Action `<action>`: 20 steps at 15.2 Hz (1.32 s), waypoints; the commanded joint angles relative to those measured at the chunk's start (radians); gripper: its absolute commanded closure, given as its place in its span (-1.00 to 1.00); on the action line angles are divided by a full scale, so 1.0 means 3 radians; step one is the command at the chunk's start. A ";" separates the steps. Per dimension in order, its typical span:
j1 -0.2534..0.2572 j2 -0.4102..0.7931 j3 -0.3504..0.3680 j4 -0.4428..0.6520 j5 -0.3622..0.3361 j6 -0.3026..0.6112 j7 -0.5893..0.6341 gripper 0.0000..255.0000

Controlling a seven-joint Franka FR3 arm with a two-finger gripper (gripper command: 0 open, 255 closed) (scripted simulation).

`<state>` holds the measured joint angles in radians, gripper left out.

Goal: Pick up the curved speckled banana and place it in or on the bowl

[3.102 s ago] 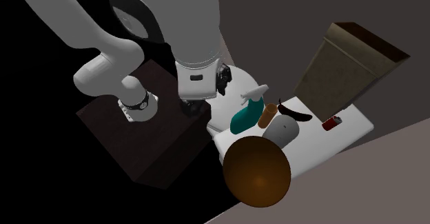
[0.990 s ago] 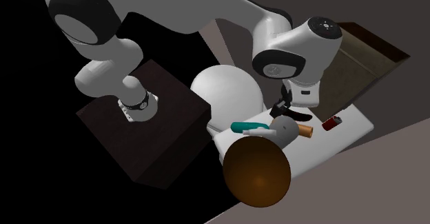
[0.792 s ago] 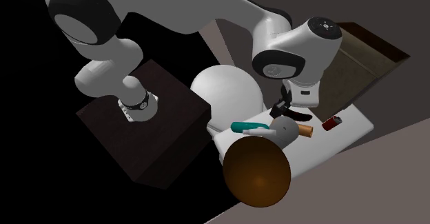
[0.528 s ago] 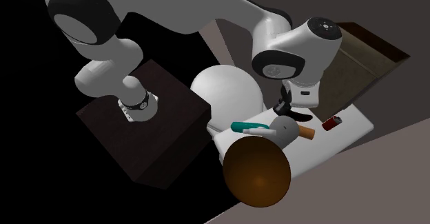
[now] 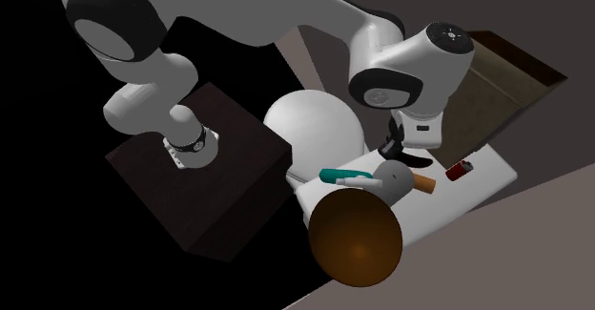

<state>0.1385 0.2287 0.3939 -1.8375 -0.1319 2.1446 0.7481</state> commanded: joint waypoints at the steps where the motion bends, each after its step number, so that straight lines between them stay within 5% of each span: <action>1: -0.0002 -0.0020 0.0004 0.0045 0.0014 -0.0065 -0.0011 1.00; 20: -0.0002 -0.0167 0.0033 0.0716 0.0109 -0.0870 -0.0090 1.00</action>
<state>0.1382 0.1782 0.4039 -1.6375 -0.0997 1.8984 0.7232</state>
